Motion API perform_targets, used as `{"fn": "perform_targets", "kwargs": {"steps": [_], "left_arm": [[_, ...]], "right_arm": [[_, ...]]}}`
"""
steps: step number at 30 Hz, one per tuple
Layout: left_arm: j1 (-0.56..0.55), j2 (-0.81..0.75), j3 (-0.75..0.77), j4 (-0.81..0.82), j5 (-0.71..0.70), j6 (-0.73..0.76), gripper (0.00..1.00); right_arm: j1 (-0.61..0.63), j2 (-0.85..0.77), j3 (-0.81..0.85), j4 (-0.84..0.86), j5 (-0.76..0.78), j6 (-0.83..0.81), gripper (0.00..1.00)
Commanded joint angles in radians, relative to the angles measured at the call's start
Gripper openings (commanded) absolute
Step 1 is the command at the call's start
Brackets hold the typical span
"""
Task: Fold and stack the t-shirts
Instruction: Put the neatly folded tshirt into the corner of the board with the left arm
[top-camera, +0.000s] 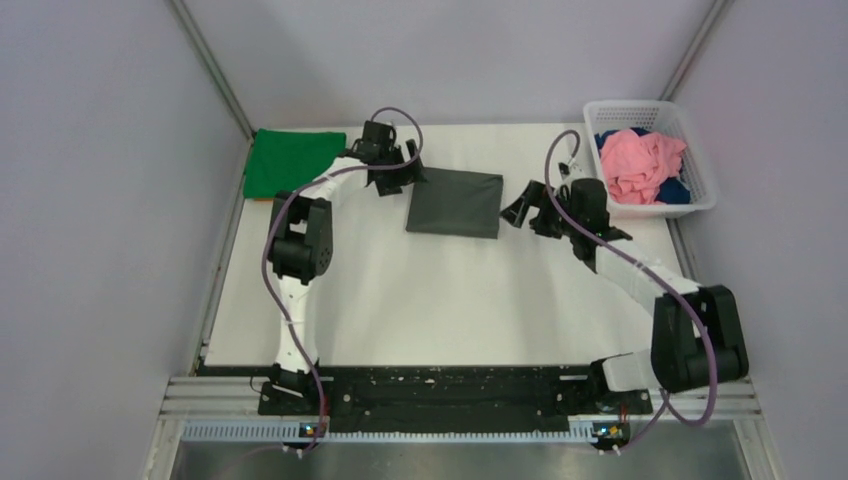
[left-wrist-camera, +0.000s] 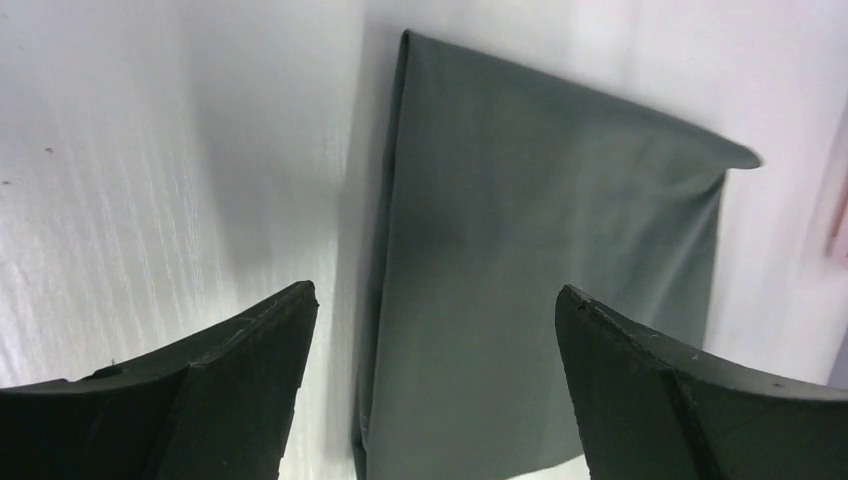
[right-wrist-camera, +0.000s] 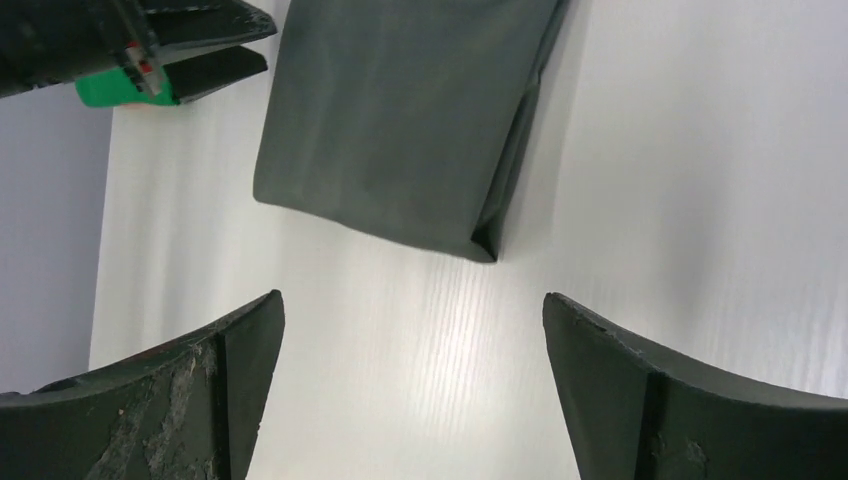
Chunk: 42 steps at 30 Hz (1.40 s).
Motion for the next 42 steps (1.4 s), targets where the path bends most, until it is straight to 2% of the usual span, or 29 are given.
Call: {"fn": "perform_targets", "kwargs": {"steps": [1,7,13,15,19,21,24,25,27,30,35,38,42], "left_arm": [[-0.002,0.077,0.06,-0.039,0.044,0.028,0.91],[-0.028,0.129,0.052,-0.037,0.041,0.014,0.84],[-0.093,0.147,0.058,-0.127,-0.141,0.025,0.73],[-0.121,0.162,0.077,-0.169,-0.224,0.026,0.67],[-0.18,0.219,0.159,-0.282,-0.438,0.03,0.44],[-0.205,0.254,0.221,-0.342,-0.521,0.034,0.38],[-0.222,0.308,0.308,-0.394,-0.542,0.052,0.32],[-0.221,0.321,0.324,-0.4,-0.534,0.054,0.26],[-0.221,0.328,0.34,-0.411,-0.545,0.05,0.01],[-0.22,0.318,0.36,-0.421,-0.587,0.079,0.0],[-0.195,0.258,0.391,-0.435,-0.784,0.188,0.0],[-0.159,0.209,0.369,-0.374,-0.827,0.291,0.0],[-0.129,0.161,0.351,-0.301,-1.013,0.412,0.0]], "right_arm": [[-0.005,-0.175,-0.092,-0.015,0.077,0.002,0.99],[-0.007,-0.275,-0.165,-0.08,0.171,-0.027,0.99],[-0.006,-0.304,-0.182,-0.089,0.176,-0.035,0.99],[-0.008,-0.314,-0.185,-0.089,0.184,-0.038,0.99],[-0.007,-0.336,-0.199,-0.084,0.208,-0.042,0.99],[-0.007,-0.351,-0.209,-0.079,0.233,-0.043,0.99],[-0.007,-0.368,-0.218,-0.083,0.273,-0.045,0.99],[-0.007,-0.374,-0.218,-0.086,0.282,-0.046,0.99],[-0.008,-0.382,-0.22,-0.09,0.293,-0.051,0.99],[-0.008,-0.39,-0.22,-0.098,0.308,-0.055,0.99],[-0.008,-0.401,-0.219,-0.099,0.316,-0.058,0.99],[-0.008,-0.401,-0.207,-0.116,0.324,-0.059,0.99],[-0.009,-0.401,-0.201,-0.119,0.35,-0.063,0.99]]}}
